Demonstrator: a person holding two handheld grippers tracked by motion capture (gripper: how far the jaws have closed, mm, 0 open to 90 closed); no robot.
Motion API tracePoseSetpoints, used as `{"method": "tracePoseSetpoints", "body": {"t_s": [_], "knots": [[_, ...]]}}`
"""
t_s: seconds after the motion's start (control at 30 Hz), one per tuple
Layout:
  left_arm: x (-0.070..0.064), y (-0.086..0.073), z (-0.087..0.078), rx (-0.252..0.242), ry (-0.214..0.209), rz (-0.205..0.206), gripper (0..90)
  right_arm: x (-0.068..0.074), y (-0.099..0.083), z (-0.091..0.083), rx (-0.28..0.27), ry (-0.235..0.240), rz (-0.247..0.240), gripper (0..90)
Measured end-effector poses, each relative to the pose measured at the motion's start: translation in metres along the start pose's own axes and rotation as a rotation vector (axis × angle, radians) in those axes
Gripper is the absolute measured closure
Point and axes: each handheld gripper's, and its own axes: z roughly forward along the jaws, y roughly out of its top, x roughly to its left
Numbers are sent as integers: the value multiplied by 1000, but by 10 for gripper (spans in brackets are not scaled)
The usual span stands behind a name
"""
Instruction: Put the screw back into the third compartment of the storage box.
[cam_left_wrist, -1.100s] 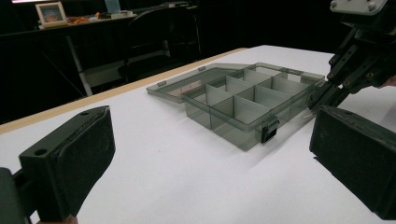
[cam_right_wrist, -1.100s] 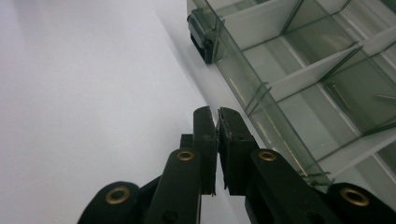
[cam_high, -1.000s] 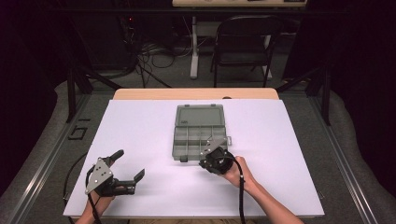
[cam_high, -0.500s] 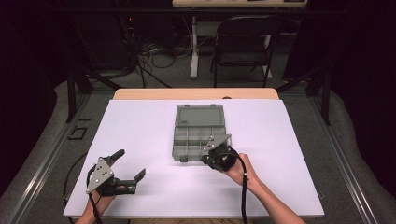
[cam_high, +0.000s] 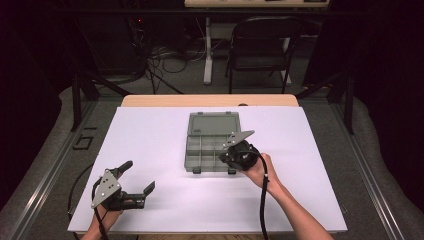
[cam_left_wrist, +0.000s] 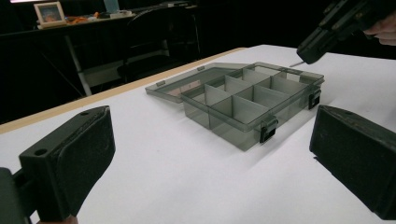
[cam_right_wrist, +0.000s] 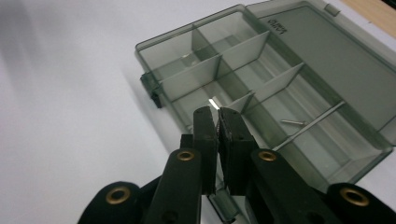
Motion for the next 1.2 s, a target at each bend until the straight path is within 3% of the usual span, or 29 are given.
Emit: {"method": "tracePoseSetpoints", "body": {"t_s": [0.4, 0.8, 1.0, 1.2], "knots": [[0, 0, 0, 0, 0, -1, 2, -25, 20, 7, 5, -55, 19, 866], [0, 0, -1, 2, -3, 2, 1, -48, 42, 40, 73, -97, 45, 865], [1, 0, -1, -2, 0, -2, 1, -51, 43, 59, 147, -101, 47, 857], [1, 0, -1, 0, 0, 0, 1, -54, 41, 61, 142, -85, 82, 722]]}}
